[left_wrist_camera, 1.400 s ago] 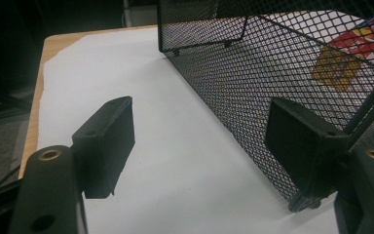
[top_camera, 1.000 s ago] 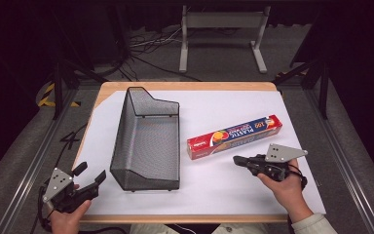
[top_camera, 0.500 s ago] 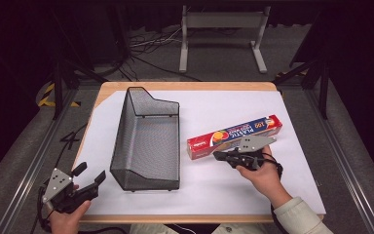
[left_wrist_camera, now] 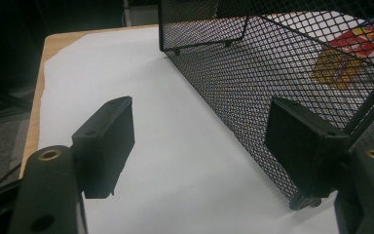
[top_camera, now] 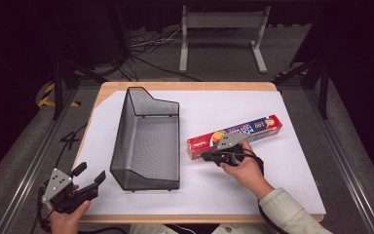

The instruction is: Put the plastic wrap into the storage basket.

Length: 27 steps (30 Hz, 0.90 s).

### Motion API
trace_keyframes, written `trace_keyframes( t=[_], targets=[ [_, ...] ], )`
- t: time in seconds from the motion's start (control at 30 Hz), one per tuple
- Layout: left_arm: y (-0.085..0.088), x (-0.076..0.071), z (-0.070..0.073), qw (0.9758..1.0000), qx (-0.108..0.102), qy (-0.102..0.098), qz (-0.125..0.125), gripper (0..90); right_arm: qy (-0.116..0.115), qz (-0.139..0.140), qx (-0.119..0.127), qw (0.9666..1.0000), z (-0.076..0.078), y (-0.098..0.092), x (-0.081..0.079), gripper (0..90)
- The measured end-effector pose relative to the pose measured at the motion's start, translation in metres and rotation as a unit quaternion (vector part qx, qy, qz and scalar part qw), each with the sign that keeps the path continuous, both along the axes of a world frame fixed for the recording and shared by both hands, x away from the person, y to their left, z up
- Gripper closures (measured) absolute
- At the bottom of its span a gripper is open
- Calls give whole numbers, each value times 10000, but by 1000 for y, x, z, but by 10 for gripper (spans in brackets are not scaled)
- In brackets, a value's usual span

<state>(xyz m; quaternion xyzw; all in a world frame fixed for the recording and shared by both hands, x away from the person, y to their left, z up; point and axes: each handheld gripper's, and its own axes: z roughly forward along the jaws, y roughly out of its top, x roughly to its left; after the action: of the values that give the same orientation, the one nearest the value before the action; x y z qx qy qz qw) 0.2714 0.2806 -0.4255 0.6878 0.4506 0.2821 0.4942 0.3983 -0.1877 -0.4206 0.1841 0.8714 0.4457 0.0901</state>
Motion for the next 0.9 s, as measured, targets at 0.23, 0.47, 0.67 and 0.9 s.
trace_keyframes(
  t=[0.23, 0.47, 0.67, 0.9],
  targets=[
    [0, 0, 0, 10000, 10, -11, -7, 272, 70, -85, -268, 9996, -6, 5, 7, 900],
    [0, 0, 0, 10000, 23, -20, -10, 272, 193, -160, -446, 9987, -12, 13, 16, 900],
    [0, -1, 0, 10000, 2, -9, 3, 272, 160, -326, -523, 9980, -11, 18, 24, 900],
    [1, -1, 0, 10000, -5, -11, 11, 272, 181, -692, -558, 9959, -14, 20, 39, 900]
  ],
)
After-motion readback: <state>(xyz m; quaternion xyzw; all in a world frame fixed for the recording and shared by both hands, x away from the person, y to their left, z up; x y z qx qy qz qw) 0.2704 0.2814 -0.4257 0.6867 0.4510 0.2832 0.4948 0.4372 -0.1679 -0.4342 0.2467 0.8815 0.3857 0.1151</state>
